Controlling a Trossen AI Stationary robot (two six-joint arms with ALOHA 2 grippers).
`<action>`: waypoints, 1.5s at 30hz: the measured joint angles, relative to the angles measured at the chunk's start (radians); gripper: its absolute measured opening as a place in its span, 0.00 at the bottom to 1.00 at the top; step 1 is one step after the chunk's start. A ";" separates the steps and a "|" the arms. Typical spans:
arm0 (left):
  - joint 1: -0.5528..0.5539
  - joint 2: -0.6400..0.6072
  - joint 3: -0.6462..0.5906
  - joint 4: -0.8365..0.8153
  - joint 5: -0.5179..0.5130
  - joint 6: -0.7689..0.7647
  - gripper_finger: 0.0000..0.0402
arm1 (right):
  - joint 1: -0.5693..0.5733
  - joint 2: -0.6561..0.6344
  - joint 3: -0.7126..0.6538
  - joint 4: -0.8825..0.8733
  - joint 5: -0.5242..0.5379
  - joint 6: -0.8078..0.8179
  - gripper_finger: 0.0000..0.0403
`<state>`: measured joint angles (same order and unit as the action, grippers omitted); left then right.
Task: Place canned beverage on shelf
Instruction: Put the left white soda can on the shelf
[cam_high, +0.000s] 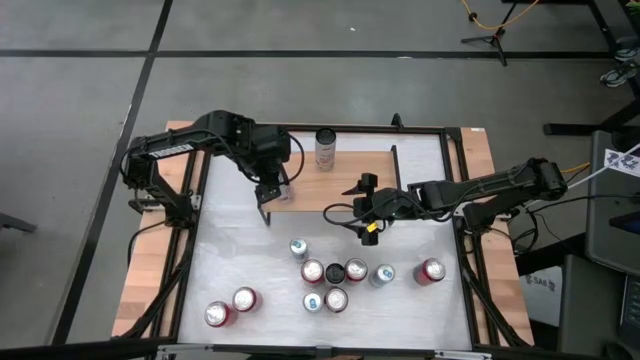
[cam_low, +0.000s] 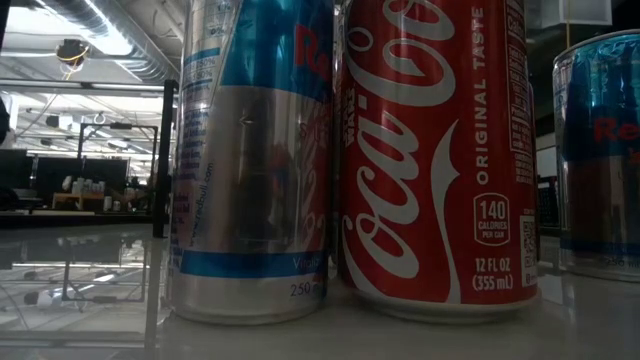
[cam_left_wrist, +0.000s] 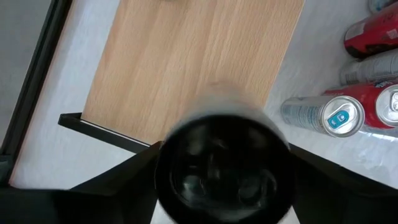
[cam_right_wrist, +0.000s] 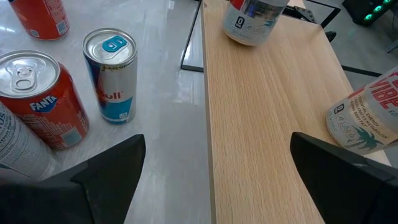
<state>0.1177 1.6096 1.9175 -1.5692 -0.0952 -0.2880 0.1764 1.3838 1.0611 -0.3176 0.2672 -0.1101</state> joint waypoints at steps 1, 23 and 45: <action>0.000 -0.001 0.000 0.000 0.000 0.000 0.74 | 0.000 0.000 0.000 0.000 0.000 0.000 0.97; 0.000 -0.024 0.000 -0.002 0.015 0.002 0.75 | 0.000 0.000 0.000 0.009 0.000 0.000 0.97; -0.175 -0.102 0.000 -0.002 -0.028 -0.151 0.73 | -0.001 0.095 0.000 0.265 -0.007 0.000 0.97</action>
<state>-0.0570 1.5078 1.9176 -1.5710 -0.1236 -0.4391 0.1758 1.4789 1.0607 -0.0528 0.2606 -0.1101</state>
